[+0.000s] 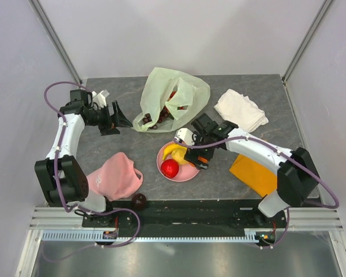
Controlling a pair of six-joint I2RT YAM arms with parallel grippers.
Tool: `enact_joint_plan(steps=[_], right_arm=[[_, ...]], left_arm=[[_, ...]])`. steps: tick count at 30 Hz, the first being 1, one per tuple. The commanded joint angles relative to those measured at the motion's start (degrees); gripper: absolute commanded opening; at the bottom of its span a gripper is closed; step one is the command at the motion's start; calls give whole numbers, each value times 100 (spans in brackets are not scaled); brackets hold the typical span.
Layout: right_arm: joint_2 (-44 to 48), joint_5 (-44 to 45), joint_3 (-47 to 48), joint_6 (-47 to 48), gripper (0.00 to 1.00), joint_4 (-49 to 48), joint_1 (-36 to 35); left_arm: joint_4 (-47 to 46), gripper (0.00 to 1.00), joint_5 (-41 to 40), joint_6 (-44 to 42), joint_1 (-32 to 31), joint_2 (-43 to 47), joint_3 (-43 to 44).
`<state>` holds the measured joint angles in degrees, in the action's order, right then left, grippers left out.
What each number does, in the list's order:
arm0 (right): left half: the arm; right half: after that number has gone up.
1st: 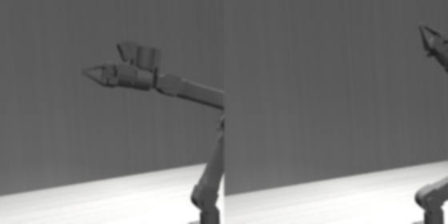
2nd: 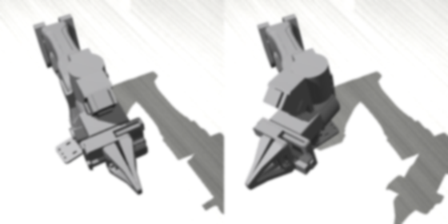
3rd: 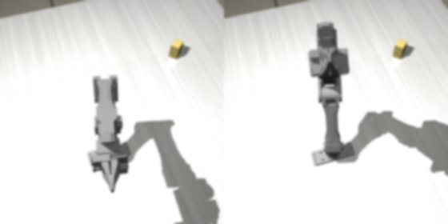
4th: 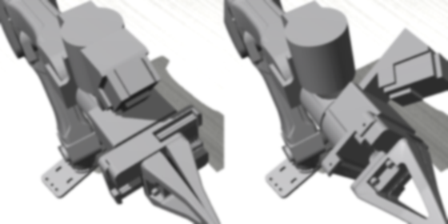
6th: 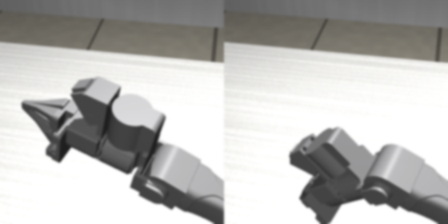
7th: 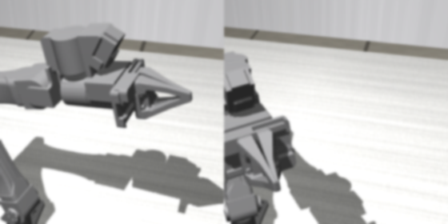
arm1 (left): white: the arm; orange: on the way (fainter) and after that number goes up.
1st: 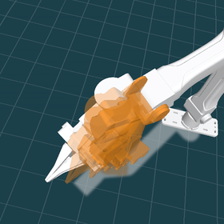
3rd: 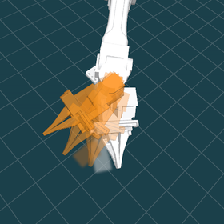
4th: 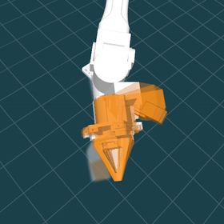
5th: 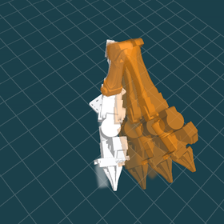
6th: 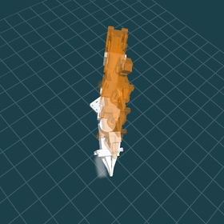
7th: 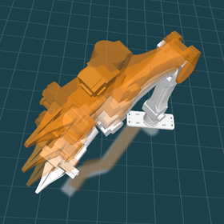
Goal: Take the fake fruits out of the plastic bag
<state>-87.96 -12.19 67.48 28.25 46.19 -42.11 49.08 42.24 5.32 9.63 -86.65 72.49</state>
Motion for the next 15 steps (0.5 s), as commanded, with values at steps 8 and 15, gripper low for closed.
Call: enact_joint_plan(steps=[8, 15], right_arm=[[-959, 401, 116, 190, 58, -506, 282], [-1275, 296, 432, 128, 62, -436, 264]], left_arm=[[-135, 96, 65, -84, 21, 140, 134], [-135, 96, 48, -102, 13, 96, 99]])
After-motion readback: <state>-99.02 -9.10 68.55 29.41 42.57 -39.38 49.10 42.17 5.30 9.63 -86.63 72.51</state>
